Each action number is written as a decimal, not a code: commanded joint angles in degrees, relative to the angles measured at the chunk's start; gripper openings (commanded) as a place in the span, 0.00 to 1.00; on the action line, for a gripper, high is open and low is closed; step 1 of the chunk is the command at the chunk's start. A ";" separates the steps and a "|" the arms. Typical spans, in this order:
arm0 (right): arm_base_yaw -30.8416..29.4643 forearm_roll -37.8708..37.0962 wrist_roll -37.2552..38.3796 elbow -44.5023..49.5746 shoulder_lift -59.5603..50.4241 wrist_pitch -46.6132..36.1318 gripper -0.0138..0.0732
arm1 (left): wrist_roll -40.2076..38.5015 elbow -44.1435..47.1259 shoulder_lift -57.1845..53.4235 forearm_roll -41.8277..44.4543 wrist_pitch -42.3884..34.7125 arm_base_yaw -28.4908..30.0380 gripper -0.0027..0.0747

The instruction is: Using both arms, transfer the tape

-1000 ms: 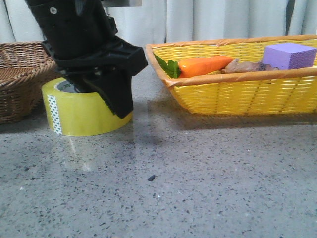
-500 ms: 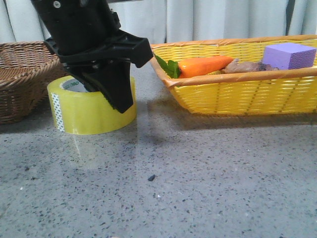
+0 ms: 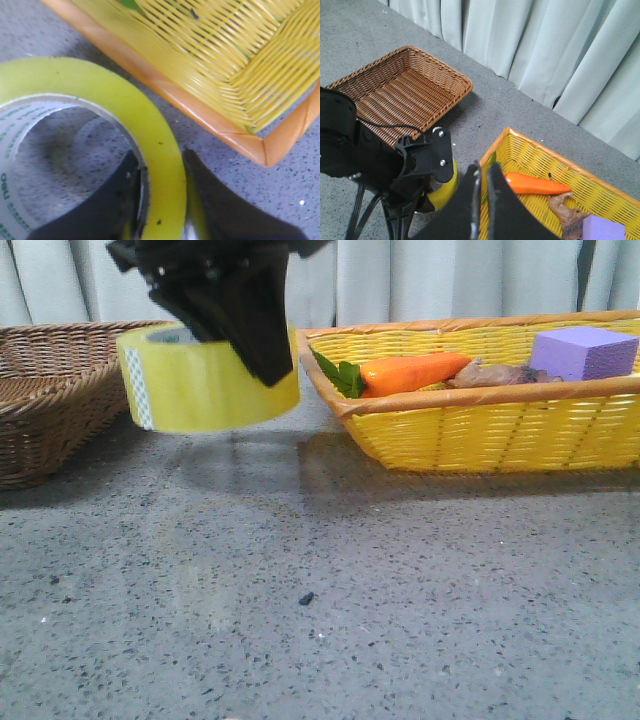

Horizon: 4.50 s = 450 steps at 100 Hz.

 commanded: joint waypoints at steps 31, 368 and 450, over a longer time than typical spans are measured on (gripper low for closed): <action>-0.23 -1.59 -0.11 -1.48 -1.54 1.11 0.07 | -3.61 -8.16 -8.46 7.75 2.97 5.89 0.01; -0.23 -12.81 6.55 91.76 -71.52 -42.48 0.07 | -3.18 64.01 -89.23 -3.12 -38.04 23.65 0.01; -0.23 -12.81 6.55 91.76 -71.52 -42.48 0.07 | -3.18 73.89 -90.36 1.80 -42.16 29.05 0.01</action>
